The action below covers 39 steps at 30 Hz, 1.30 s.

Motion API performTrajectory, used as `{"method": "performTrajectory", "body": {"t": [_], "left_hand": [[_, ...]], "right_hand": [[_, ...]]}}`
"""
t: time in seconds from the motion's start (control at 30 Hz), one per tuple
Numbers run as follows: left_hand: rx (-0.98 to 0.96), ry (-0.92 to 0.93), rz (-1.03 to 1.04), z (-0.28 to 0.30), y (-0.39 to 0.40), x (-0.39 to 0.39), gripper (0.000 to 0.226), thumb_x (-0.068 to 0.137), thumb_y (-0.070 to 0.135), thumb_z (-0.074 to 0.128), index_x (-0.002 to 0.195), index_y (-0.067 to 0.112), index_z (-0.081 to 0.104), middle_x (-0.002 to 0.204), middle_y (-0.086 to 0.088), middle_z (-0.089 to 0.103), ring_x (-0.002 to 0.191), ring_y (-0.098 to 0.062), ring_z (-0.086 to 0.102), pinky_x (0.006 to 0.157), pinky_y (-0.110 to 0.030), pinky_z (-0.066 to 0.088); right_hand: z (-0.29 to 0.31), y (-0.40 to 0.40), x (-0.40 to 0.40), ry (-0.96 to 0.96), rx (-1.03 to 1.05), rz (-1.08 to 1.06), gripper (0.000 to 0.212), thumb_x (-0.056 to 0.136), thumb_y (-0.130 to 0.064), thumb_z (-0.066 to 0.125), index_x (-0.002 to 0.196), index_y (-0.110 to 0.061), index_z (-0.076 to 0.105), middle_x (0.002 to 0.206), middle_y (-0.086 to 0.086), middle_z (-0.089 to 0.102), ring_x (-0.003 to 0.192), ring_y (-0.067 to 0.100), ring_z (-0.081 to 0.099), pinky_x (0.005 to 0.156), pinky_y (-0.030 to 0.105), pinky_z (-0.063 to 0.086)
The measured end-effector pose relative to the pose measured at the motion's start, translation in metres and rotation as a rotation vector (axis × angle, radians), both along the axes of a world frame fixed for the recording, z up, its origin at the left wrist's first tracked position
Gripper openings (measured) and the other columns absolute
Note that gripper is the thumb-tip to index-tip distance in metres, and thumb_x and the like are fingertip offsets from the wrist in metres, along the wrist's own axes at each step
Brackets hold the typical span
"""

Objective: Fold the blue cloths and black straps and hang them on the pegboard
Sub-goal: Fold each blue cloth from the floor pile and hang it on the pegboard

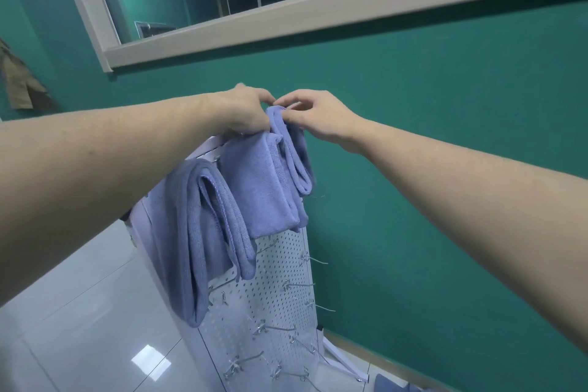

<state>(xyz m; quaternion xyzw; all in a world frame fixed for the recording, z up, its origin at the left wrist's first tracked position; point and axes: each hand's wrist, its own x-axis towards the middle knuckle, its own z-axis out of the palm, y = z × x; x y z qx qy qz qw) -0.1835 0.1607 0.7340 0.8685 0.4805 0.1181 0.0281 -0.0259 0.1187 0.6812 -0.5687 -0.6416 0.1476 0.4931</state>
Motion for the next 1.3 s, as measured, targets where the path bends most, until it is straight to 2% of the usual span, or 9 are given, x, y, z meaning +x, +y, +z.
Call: {"method": "performTrajectory", "body": {"t": [0.07,0.27,0.4,0.5,0.67,0.8,0.93,1.07,1.3], "left_hand": [[0.093,0.066,-0.04,0.004,0.001,0.0,0.055,0.091,0.038,0.064,0.143,0.034,0.047,0.145,-0.008,0.041,0.103,-0.032,0.063,0.085,-0.037,0.051],[0.163,0.074,-0.154,-0.004,0.014,0.0,0.025,0.088,0.024,0.068,0.11,0.023,0.057,0.111,-0.006,0.066,0.091,-0.025,0.056,0.073,-0.031,0.041],[0.102,-0.013,-0.19,-0.009,0.02,0.001,0.039,0.087,0.022,0.073,0.122,0.018,0.056,0.111,0.001,0.059,0.096,-0.021,0.052,0.077,-0.029,0.036],[0.017,-0.008,-0.227,-0.007,0.021,0.0,0.043,0.089,0.018,0.072,0.128,0.021,0.055,0.121,0.006,0.06,0.103,-0.016,0.055,0.084,-0.026,0.038],[-0.101,-0.195,-0.306,0.0,0.02,-0.006,0.032,0.092,0.01,0.059,0.115,0.029,0.07,0.11,0.01,0.073,0.073,-0.007,0.06,0.071,-0.028,0.051],[-0.047,-0.134,-0.342,-0.005,0.019,-0.002,0.03,0.092,0.031,0.071,0.121,0.031,0.066,0.09,0.025,0.06,0.079,0.006,0.055,0.084,-0.021,0.039],[-0.051,-0.045,-0.341,-0.007,0.021,0.002,0.044,0.088,0.031,0.076,0.129,0.038,0.06,0.131,0.012,0.059,0.121,-0.011,0.055,0.102,-0.023,0.037],[0.094,0.079,-0.323,-0.005,0.012,0.005,0.049,0.09,0.045,0.07,0.136,0.031,0.058,0.14,0.006,0.057,0.127,-0.017,0.052,0.103,-0.027,0.037],[0.482,0.136,-0.425,-0.021,-0.045,0.019,0.039,0.094,0.063,0.048,0.115,0.037,0.069,0.127,0.003,0.063,0.118,-0.025,0.054,0.098,-0.039,0.041]], "right_hand": [[-0.001,0.004,-0.004,0.028,0.04,-0.035,0.013,0.089,-0.027,0.07,0.101,-0.026,0.074,0.101,-0.007,0.075,0.094,0.01,0.069,0.085,0.027,0.055],[-0.013,-0.003,-0.012,0.064,-0.009,0.023,0.03,0.094,-0.024,0.059,0.123,-0.024,0.066,0.117,-0.011,0.067,0.105,0.004,0.062,0.096,0.023,0.047],[-0.028,-0.004,-0.007,0.152,-0.079,0.077,0.052,0.088,-0.034,0.074,0.132,-0.028,0.046,0.12,-0.008,0.063,0.107,0.004,0.063,0.088,0.021,0.049],[-0.039,-0.001,0.002,0.236,-0.16,0.027,0.049,0.085,-0.039,0.077,0.124,-0.023,0.051,0.113,0.0,0.071,0.098,0.013,0.071,0.082,0.03,0.056],[-0.055,0.006,0.001,0.114,-0.107,-0.045,0.042,0.082,-0.032,0.08,0.113,-0.018,0.056,0.097,-0.008,0.067,0.084,0.007,0.066,0.075,0.025,0.054],[-0.063,0.01,0.002,0.023,-0.091,-0.113,0.041,0.082,-0.026,0.077,0.112,-0.021,0.049,0.099,-0.006,0.066,0.085,0.014,0.061,0.081,0.031,0.052],[-0.079,0.004,0.005,0.039,-0.196,-0.073,0.04,0.082,-0.025,0.077,0.111,-0.016,0.051,0.099,0.004,0.07,0.08,0.016,0.061,0.074,0.032,0.055],[-0.092,-0.011,0.005,0.079,-0.258,-0.038,0.035,0.083,-0.021,0.075,0.108,-0.016,0.052,0.079,-0.004,0.061,0.066,0.014,0.051,0.064,0.026,0.047],[-0.098,-0.08,0.034,0.214,-0.289,-0.146,0.04,0.089,-0.057,0.064,0.119,-0.032,0.054,0.12,-0.006,0.062,0.102,0.012,0.066,0.088,0.034,0.053]]}}
